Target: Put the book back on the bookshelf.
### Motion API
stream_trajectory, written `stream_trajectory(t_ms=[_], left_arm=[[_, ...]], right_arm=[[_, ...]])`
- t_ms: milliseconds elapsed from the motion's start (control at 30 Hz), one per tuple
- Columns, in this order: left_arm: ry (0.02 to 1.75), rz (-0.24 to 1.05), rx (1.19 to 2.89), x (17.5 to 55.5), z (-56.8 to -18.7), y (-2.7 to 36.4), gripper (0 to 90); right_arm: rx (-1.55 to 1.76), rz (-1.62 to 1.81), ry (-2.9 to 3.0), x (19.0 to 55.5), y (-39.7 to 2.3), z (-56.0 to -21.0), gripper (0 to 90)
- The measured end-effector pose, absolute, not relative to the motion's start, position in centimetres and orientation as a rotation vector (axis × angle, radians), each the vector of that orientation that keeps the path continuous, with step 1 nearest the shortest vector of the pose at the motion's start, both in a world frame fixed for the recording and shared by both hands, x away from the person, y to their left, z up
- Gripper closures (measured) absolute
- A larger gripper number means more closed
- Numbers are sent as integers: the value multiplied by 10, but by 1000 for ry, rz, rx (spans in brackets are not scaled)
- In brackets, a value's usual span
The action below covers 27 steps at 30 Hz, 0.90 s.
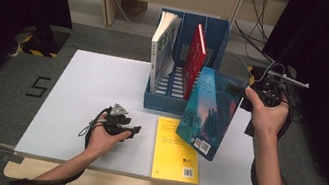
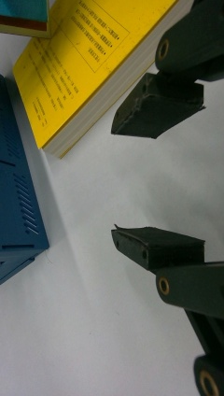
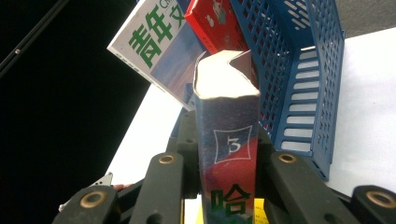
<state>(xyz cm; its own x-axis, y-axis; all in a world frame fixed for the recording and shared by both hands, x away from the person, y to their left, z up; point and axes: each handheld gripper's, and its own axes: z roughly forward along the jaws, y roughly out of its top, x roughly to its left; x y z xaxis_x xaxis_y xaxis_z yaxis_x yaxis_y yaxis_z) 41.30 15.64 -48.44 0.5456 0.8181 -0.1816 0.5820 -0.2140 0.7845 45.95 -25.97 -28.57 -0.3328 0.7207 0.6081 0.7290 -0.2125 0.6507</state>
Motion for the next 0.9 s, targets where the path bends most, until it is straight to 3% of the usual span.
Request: stream_trajectory(t_ms=[900], left_arm=[[1135,343,1922,413,-484,157,427]], right_arm=[[-1840,-1689,-1966,458,-268,-267,747]])
